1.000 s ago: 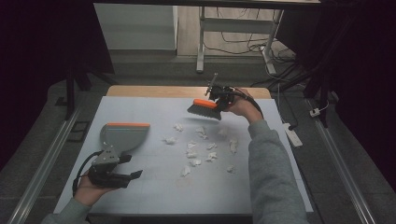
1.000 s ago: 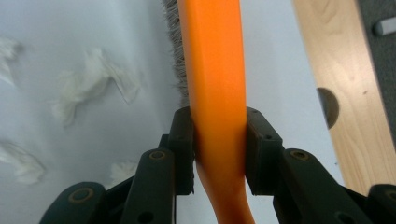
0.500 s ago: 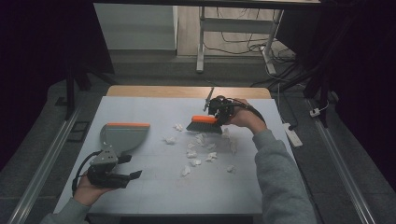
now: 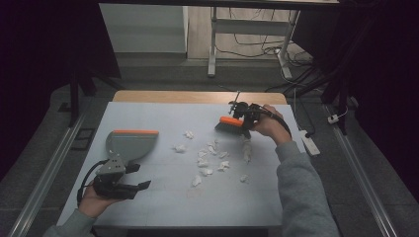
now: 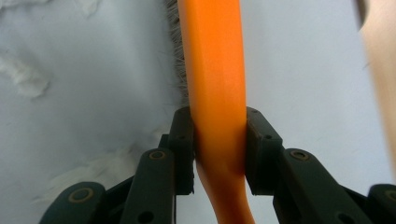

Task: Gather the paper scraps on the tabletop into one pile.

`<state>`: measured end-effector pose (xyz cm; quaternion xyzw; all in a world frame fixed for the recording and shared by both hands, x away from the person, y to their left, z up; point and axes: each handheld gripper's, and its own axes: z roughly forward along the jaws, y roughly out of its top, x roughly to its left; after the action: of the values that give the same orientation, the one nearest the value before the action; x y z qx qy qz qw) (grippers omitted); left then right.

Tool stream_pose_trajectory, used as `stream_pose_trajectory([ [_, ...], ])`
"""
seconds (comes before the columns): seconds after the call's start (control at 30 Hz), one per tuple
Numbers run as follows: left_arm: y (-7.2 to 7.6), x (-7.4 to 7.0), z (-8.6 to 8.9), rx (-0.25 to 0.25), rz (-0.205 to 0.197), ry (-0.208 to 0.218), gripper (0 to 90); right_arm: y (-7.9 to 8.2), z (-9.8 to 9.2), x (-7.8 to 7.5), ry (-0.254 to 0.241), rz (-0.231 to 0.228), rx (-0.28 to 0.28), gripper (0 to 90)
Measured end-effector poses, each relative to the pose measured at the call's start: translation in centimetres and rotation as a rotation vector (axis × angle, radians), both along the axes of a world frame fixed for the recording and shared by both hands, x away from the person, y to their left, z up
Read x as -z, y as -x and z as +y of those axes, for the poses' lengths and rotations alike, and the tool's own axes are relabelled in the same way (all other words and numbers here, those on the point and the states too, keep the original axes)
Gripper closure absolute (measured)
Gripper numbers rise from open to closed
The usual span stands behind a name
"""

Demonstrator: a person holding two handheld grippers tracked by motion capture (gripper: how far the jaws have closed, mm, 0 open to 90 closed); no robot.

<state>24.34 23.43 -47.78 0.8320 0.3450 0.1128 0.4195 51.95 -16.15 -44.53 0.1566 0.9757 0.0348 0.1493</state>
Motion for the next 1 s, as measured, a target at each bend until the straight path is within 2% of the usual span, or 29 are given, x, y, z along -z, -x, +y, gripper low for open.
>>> stream_pose_trajectory([
  [0.1,0.0,0.0,-0.1,0.007,0.001,-0.001,28.8,1.5,0.1,0.2,-0.012,0.005,0.008,68.0],
  [0.13,0.0,0.0,-0.2,0.011,0.001,-0.001,28.8,2.0,0.3,0.1,-0.025,0.025,0.008,68.0],
  [0.17,0.1,0.0,-0.3,0.014,0.000,-0.003,28.8,2.6,0.5,-0.1,-0.061,0.052,0.010,67.9],
  [0.2,0.1,0.0,-0.4,0.018,-0.002,-0.005,28.8,3.0,0.5,-0.4,-0.098,0.060,0.009,67.9],
  [0.27,0.2,-0.1,-0.5,0.023,-0.005,-0.006,28.8,4.0,0.4,-1.3,-0.130,0.030,0.058,68.0],
  [0.37,0.3,-0.2,-0.6,0.030,-0.011,-0.005,28.8,4.9,-1.0,-2.3,-0.117,-0.011,0.137,68.0],
  [0.53,0.0,-0.3,-0.7,0.039,-0.012,-0.003,28.8,6.0,-4.6,-2.6,-0.067,-0.022,0.294,68.0],
  [0.6,-0.2,-0.2,-0.9,0.041,-0.010,-0.005,28.8,6.4,-5.7,-2.4,-0.057,-0.011,0.360,68.0],
  [0.73,-0.4,-0.1,-1.3,0.050,-0.006,-0.011,28.8,6.8,-7.1,-1.5,-0.036,0.035,0.446,68.0],
  [0.83,-0.5,-0.1,-1.4,0.055,-0.003,-0.014,28.8,7.0,-6.4,-0.9,-0.075,0.093,0.473,68.1],
  [0.93,-0.5,-0.1,-1.4,0.057,-0.003,-0.015,28.8,7.3,-4.2,-0.7,-0.095,0.125,0.466,68.1],
  [1.0,-0.4,-0.1,-1.3,0.056,-0.003,-0.013,28.8,7.4,-2.4,-0.8,-0.138,0.151,0.420,68.0],
])
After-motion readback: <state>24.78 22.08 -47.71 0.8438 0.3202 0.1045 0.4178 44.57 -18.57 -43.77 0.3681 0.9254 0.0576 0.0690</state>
